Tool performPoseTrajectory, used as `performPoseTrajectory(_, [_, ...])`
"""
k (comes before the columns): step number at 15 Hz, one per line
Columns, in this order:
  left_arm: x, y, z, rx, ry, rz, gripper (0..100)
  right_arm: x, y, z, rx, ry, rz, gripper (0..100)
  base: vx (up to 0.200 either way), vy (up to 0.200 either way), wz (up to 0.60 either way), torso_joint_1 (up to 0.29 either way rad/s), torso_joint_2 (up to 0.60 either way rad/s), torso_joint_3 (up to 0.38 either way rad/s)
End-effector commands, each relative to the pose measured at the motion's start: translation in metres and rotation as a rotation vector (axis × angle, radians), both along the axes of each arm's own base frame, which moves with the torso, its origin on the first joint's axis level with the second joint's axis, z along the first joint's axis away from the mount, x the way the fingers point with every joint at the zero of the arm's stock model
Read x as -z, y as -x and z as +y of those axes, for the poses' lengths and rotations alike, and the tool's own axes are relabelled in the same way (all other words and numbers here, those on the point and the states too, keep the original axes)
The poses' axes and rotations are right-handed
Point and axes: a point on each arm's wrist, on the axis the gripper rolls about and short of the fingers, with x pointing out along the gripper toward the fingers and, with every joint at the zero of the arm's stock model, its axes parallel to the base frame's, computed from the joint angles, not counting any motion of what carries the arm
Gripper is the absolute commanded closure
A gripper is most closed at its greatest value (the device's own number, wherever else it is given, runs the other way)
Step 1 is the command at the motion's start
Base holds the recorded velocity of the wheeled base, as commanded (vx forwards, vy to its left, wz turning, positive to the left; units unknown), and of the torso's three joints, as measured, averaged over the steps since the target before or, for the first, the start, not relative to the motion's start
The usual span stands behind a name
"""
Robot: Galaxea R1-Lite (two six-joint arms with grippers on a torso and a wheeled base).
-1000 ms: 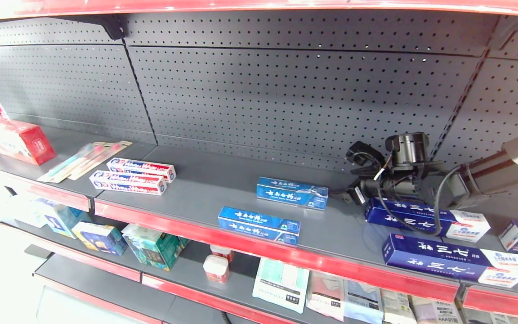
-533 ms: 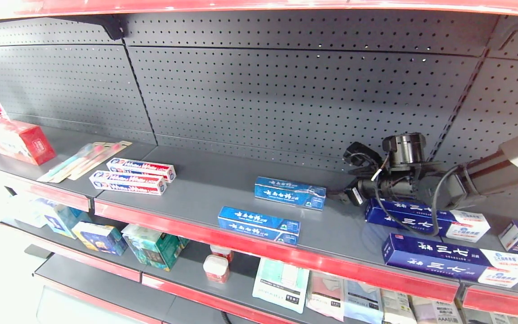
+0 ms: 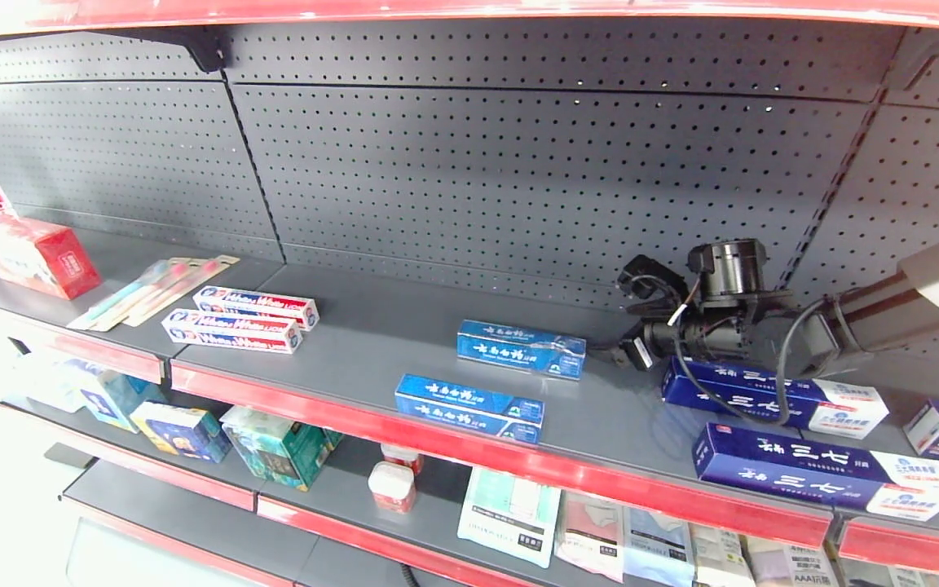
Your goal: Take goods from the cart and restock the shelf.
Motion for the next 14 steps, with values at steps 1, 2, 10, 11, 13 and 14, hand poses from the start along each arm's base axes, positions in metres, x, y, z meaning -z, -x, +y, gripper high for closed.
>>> performPoseTrajectory(1, [0.0,0.0,0.0,0.0,0.0,0.001,0,0.001,0.0,0.0,0.0,0.0,0.003,0,0.0,0.0,0.0,0.0,0.0,0.0])
performPoseTrajectory(2, [0.0,0.0,0.0,-0.001,0.0,0.001,0,-0.002,0.001,-0.004,0.02,-0.014,0.005,0,0.0,0.0,0.0,0.0,0.0,0.0])
performPoseTrajectory(10, [0.0,0.0,0.0,-0.001,0.0,0.001,0,-0.052,0.067,-0.037,0.14,-0.09,-0.028,0,0.0,0.0,0.0,0.0,0.0,0.0])
performPoseTrajectory(11, [0.0,0.0,0.0,-0.001,0.0,0.001,0,-0.061,0.078,-0.041,0.189,-0.113,-0.04,0,0.0,0.0,0.0,0.0,0.0,0.0])
performPoseTrajectory(13, [0.0,0.0,0.0,-0.001,0.0,0.001,0,-0.081,0.111,-0.049,0.272,-0.166,-0.078,0,0.0,0.0,0.0,0.0,0.0,0.0])
performPoseTrajectory(14, [0.0,0.0,0.0,-0.001,0.0,0.001,0,-0.09,0.138,-0.059,0.314,-0.176,-0.109,0,0.0,0.0,0.0,0.0,0.0,0.0])
